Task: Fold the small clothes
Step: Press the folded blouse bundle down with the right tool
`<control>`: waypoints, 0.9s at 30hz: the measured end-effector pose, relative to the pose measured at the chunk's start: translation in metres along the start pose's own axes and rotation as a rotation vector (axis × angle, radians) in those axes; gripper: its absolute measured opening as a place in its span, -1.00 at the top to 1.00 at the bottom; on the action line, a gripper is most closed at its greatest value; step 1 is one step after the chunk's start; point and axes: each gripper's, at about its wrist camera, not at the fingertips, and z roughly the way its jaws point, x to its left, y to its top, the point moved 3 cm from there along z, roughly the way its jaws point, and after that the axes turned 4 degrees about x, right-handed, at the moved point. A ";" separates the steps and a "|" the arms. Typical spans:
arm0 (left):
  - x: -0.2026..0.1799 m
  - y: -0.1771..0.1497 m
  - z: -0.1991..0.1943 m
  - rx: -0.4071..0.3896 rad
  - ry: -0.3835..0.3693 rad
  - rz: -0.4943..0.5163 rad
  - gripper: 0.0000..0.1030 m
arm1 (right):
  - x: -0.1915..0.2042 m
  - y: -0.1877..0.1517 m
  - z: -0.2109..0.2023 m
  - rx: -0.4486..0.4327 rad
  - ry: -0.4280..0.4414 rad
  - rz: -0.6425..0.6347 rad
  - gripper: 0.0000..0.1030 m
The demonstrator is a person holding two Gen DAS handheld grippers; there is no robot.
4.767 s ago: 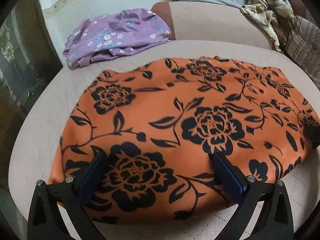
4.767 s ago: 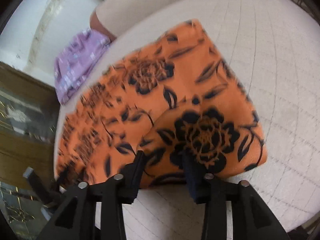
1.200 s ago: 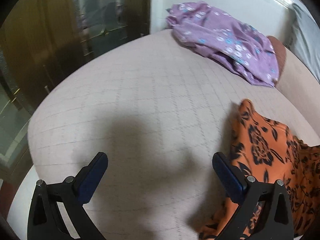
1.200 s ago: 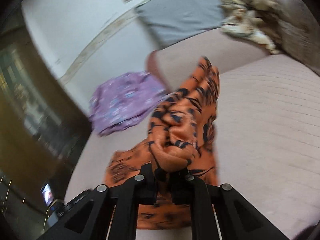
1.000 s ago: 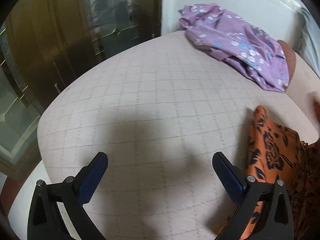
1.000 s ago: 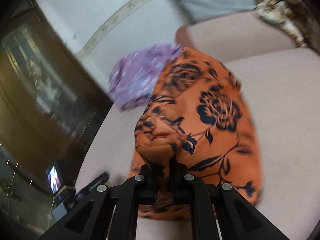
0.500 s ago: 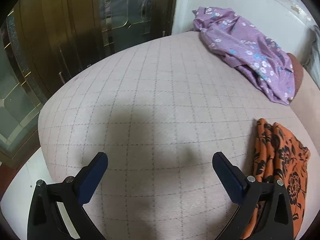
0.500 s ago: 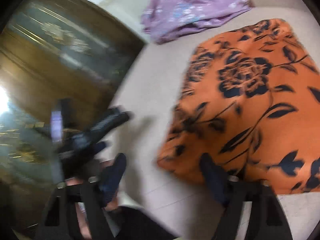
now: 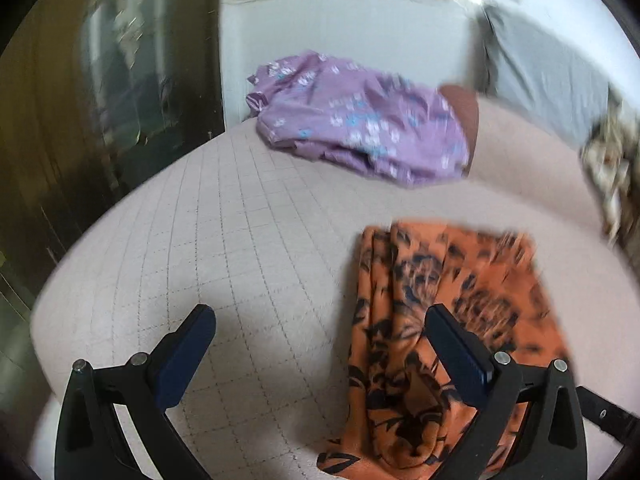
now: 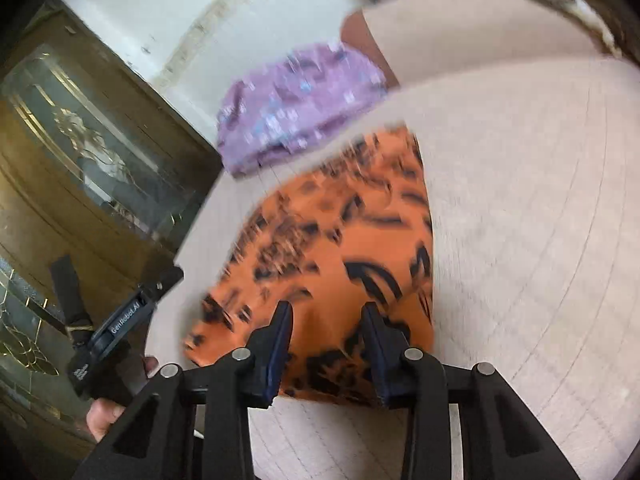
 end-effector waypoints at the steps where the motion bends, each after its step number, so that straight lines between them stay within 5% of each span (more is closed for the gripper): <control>1: -0.005 -0.004 0.010 0.042 0.043 0.024 -1.00 | -0.002 -0.007 0.012 0.034 -0.015 -0.002 0.26; 4: -0.002 -0.015 0.039 0.175 0.049 -0.010 -1.00 | 0.006 -0.018 0.024 0.045 -0.057 -0.079 0.25; 7: 0.004 -0.014 0.040 0.181 0.018 -0.043 -1.00 | 0.014 -0.005 0.021 0.097 -0.070 -0.110 0.27; 11: 0.001 -0.017 0.041 0.168 0.027 -0.036 -1.00 | 0.017 0.040 0.012 0.025 -0.066 -0.097 0.27; 16: 0.001 -0.020 0.043 0.164 0.027 -0.063 -1.00 | 0.021 0.090 0.062 0.105 -0.136 -0.093 0.27; 22: 0.000 -0.024 0.043 0.131 0.033 -0.038 -1.00 | 0.016 0.112 0.125 0.189 -0.236 -0.143 0.26; 27: -0.002 -0.023 0.044 0.119 0.032 -0.017 -1.00 | 0.035 0.140 0.125 0.160 -0.173 -0.159 0.23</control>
